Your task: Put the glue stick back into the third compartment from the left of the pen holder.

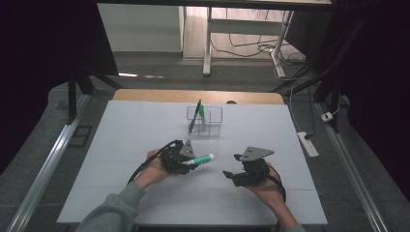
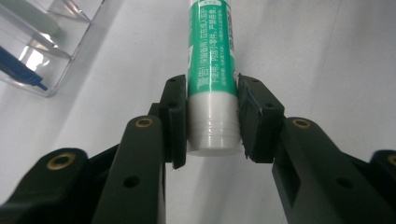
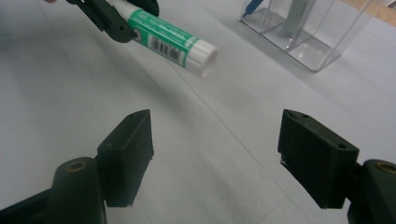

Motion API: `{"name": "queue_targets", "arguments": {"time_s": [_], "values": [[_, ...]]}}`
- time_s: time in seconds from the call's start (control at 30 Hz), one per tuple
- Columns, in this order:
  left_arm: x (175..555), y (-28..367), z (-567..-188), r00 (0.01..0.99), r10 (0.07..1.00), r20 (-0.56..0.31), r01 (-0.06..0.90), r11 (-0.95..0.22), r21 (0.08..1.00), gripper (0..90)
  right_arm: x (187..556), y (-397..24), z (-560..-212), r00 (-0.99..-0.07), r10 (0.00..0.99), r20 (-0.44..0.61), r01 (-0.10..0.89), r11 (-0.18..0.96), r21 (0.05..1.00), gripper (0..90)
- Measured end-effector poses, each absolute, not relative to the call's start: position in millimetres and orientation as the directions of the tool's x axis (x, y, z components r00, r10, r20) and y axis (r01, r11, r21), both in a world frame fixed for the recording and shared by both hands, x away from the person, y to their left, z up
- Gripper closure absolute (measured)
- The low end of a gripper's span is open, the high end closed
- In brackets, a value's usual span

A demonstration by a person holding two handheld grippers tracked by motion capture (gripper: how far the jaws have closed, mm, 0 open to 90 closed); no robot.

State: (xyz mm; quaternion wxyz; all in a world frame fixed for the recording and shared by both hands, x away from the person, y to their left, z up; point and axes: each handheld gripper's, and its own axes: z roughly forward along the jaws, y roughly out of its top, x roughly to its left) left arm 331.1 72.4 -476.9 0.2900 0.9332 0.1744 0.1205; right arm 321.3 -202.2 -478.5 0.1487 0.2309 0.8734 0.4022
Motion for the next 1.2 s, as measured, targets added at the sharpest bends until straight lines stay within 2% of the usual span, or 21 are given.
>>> {"name": "queue_targets", "arguments": {"time_s": [0.5, 0.8, 1.2], "values": [[325.9, 55.0, -481.0, 0.937, 0.332, 0.111, 0.216, -0.798, 0.562, 64.2, 329.4, -163.4, -480.3, -0.901, 0.394, -0.179, 0.177, 0.713, 0.679, 32.0], [324.6, 52.3, -481.4, 0.943, 0.317, 0.101, 0.208, -0.798, 0.566, 64.2, 325.2, -143.2, -485.5, -0.908, 0.308, -0.285, 0.087, 0.803, 0.589, 37.1], [323.3, 53.5, -479.6, 0.955, 0.29, 0.064, 0.199, -0.783, 0.589, 63.9, 320.8, -132.0, -489.6, -0.911, 0.185, -0.368, -0.028, 0.864, 0.503, 54.1]]}}
